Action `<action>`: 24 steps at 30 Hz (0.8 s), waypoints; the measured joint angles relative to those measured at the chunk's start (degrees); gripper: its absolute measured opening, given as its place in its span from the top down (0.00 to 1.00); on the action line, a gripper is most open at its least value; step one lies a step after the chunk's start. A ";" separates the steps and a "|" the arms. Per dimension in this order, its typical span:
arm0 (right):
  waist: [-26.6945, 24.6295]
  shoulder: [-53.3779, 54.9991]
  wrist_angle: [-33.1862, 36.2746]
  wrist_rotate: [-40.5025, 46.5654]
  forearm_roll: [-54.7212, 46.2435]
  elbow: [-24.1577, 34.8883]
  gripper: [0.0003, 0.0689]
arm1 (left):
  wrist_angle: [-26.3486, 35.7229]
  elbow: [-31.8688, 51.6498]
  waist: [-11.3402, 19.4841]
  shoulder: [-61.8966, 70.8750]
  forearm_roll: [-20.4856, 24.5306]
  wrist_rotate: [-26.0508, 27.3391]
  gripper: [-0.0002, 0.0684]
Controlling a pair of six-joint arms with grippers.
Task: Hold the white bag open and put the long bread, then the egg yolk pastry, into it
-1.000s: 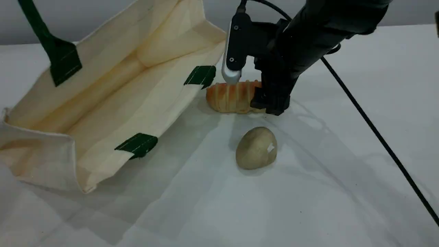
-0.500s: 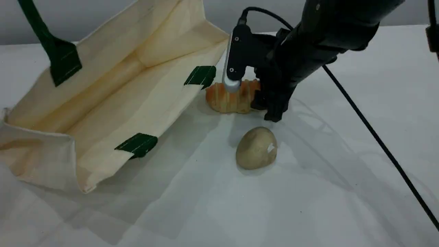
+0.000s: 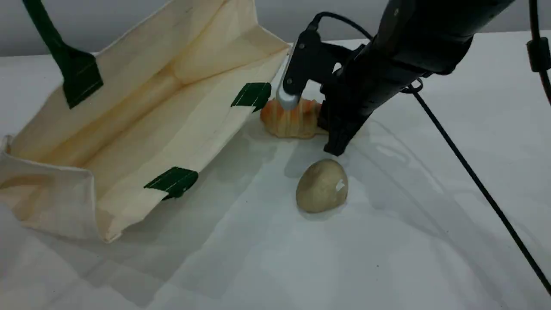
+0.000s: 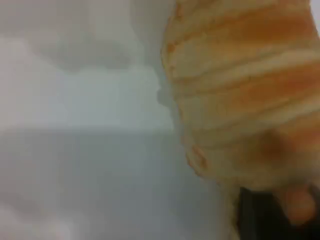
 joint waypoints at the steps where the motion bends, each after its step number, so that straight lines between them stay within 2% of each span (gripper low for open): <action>1: -0.05 -0.39 -0.41 0.00 1.82 0.00 0.86 | 0.00 0.00 0.00 0.00 0.00 0.17 0.87; 11: -2.90 -9.44 -4.12 -1.64 18.15 1.86 0.87 | 0.00 0.00 0.00 0.00 0.00 1.70 0.87; 16: -6.17 -16.09 -8.16 -6.26 29.42 7.09 0.88 | 0.00 0.00 0.00 0.00 -1.05 3.10 0.87; 20: -7.33 -22.18 -10.38 -7.53 40.37 12.41 0.89 | 0.05 0.00 0.00 0.00 -5.09 6.04 0.87; 24: -7.38 -29.15 -10.31 -7.53 52.19 17.51 0.89 | 0.00 0.00 -1.82 0.00 -6.58 6.94 0.87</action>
